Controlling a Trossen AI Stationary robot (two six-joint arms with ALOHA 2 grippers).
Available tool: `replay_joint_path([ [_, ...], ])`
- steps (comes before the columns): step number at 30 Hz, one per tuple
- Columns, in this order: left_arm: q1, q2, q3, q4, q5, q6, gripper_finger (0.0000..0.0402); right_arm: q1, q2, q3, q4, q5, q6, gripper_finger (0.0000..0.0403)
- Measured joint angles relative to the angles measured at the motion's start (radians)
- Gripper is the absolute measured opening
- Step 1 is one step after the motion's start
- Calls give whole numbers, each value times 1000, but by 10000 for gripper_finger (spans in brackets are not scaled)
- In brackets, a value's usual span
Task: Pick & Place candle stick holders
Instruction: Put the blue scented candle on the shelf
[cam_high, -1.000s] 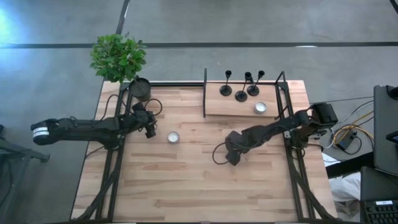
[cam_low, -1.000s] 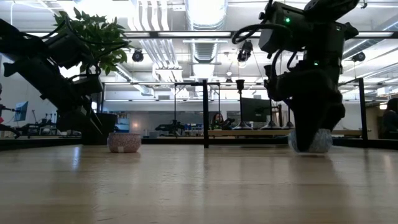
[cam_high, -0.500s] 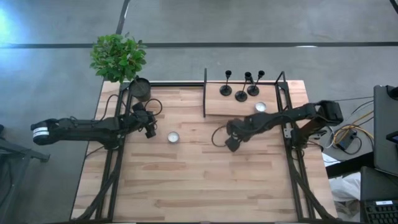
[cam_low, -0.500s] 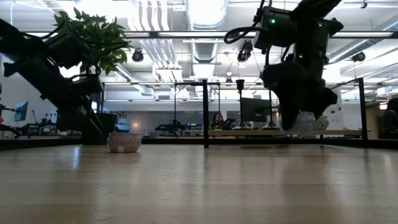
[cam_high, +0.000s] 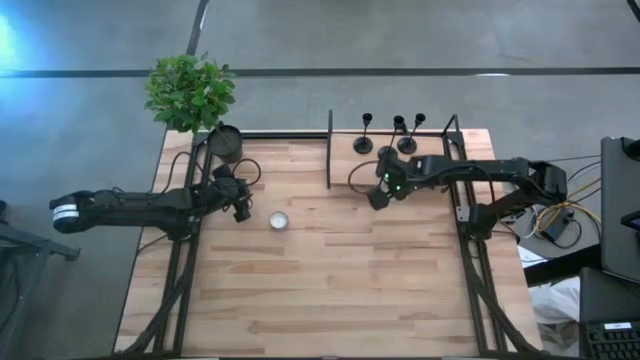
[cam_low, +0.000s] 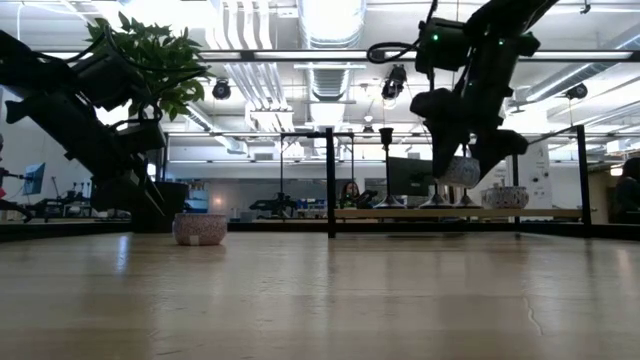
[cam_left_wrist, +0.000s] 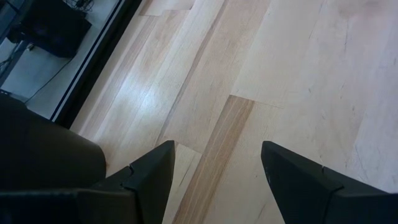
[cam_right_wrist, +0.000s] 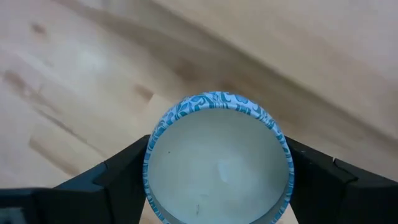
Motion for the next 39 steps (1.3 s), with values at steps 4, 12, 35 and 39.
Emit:
replay_joint_path([
  [4, 0, 0, 0, 0, 0, 0, 245, -57, -2, 0, 0, 0, -43, 293],
  [12, 0, 0, 0, 0, 0, 0, 246, -118, -2, 1, 0, -3, -72, 293],
  [35, 0, 0, 0, 0, 0, 0, 245, -192, 276, 271, -216, 77, -244, 293],
  [39, 0, 0, 0, 0, 0, 0, 246, -201, 277, 262, -211, 79, -205, 295],
])
